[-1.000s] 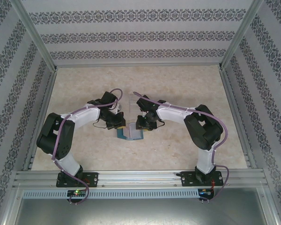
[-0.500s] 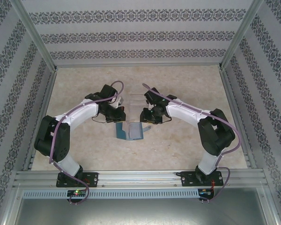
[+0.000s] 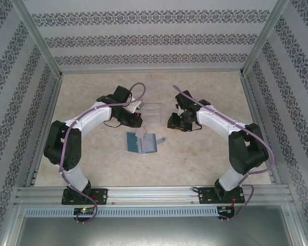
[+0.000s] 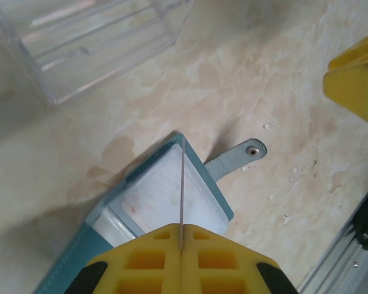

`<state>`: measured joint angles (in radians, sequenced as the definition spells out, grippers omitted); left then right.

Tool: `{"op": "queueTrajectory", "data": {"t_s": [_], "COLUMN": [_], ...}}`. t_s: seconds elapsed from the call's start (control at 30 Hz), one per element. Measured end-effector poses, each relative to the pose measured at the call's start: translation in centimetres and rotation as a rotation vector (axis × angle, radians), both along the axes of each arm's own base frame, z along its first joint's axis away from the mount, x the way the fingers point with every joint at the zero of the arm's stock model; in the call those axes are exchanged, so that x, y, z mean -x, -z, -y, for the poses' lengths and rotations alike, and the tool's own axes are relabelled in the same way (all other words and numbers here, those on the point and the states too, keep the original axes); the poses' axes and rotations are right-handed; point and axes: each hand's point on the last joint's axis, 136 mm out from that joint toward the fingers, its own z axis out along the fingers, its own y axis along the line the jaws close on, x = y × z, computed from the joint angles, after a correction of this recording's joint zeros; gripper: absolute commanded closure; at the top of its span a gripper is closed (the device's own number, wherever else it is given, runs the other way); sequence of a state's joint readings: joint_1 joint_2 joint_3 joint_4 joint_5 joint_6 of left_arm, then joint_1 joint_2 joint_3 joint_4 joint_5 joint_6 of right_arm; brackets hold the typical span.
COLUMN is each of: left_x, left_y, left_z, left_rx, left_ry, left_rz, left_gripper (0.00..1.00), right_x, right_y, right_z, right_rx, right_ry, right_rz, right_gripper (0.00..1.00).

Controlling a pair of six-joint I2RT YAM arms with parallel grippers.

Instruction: Take the credit cards out of the card holder

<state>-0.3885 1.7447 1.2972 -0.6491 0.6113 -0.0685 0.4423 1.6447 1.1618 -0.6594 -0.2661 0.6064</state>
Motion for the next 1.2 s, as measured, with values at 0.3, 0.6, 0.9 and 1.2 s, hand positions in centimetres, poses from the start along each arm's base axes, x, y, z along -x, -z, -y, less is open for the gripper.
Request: {"op": "queueTrajectory", "data": {"t_s": [0.3, 0.6, 0.9, 1.2], "left_x": [-4.9, -8.9, -9.4, -9.7], "left_y": [-4.3, -6.0, -3.7, -1.5], "left_z": [1.9, 3.3, 5.1, 4.9], "left_rx": [-0.019, -0.149, -0.268, -0.326], "left_ry": [0.233, 0.469, 0.704, 0.807], "left_rz": [0.285, 0.444, 0.468, 0.456], "left_gripper": [1.00, 1.00, 1.00, 1.00], "right_x": [0.1, 0.4, 0.6, 1.0], "right_y": [-1.2, -1.5, -1.4, -0.7], "right_z": [1.2, 1.3, 1.4, 2.2], "right_rx": [-0.001, 0.000, 0.001, 0.012], "right_ry": [0.001, -0.003, -0.003, 0.016], "right_rz": [0.025, 0.026, 0.022, -0.002], "right_gripper": [0.62, 0.62, 0.62, 0.62]}}
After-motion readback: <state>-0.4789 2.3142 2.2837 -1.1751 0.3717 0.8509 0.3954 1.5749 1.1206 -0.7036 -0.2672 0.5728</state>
